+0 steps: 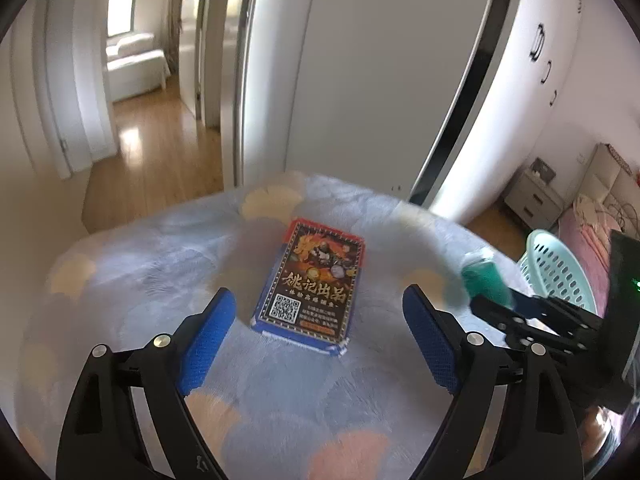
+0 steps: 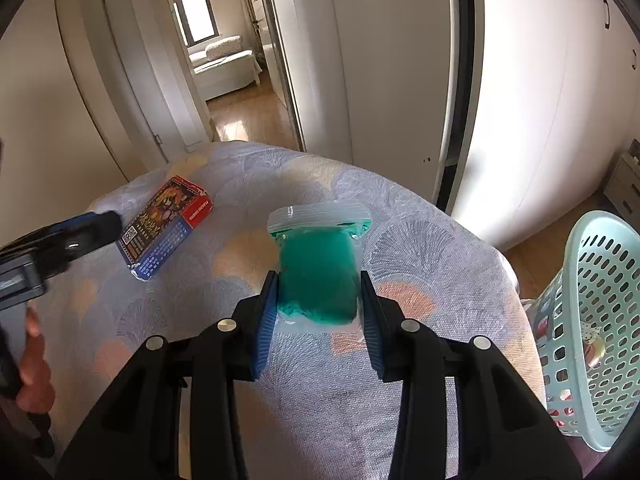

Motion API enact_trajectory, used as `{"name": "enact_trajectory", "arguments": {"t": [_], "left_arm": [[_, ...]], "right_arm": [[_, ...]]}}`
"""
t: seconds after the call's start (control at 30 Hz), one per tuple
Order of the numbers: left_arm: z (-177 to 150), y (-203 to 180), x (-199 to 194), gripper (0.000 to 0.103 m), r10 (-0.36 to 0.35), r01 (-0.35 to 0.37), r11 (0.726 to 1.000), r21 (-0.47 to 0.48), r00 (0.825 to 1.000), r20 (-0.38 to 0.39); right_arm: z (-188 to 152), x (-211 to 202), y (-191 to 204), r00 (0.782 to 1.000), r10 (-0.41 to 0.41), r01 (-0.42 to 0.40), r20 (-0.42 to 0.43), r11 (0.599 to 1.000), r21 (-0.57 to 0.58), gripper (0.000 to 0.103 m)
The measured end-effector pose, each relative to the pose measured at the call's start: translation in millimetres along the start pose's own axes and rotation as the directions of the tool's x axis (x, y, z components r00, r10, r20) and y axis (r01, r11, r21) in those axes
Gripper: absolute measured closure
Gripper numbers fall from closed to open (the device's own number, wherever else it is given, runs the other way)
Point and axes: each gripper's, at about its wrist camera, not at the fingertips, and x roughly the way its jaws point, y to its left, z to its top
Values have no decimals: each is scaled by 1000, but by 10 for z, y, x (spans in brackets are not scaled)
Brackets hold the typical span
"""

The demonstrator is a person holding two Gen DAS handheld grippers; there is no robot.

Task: Collect trash
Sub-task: 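Grasp the green sachet with the right tool while the left tool grasps the card box, then carry sachet and card box over the teal basket and open both tools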

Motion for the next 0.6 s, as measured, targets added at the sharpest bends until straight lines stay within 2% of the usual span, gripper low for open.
{"name": "enact_trajectory", "arguments": {"t": [0.1,0.23,0.33,0.4,0.43,0.6], "left_arm": [[25,-35,188,20,34,-34,999,5,999,-32],[3,14,315,20,42,-42,999,-7,997,-58],[-19,-2,323,27,92,-91,996,22,994,-58],[-16,-16,341,37,122,-120,992,38,990,-63],[-12,-23,338,37,129,-127,991,41,989,-65],[-38,-100,256,38,105,-104,994,14,993,-56]], "right_arm": [[12,38,9,1000,3,-3,-9,1000,3,67],[9,39,41,1000,4,-4,-5,1000,-15,67],[-3,32,72,1000,-8,8,1,1000,-30,67],[-7,26,85,1000,-7,8,7,999,-37,67],[-9,18,84,1000,-5,6,11,999,-36,67],[-34,-84,-26,999,22,-23,43,1000,8,67]]}}
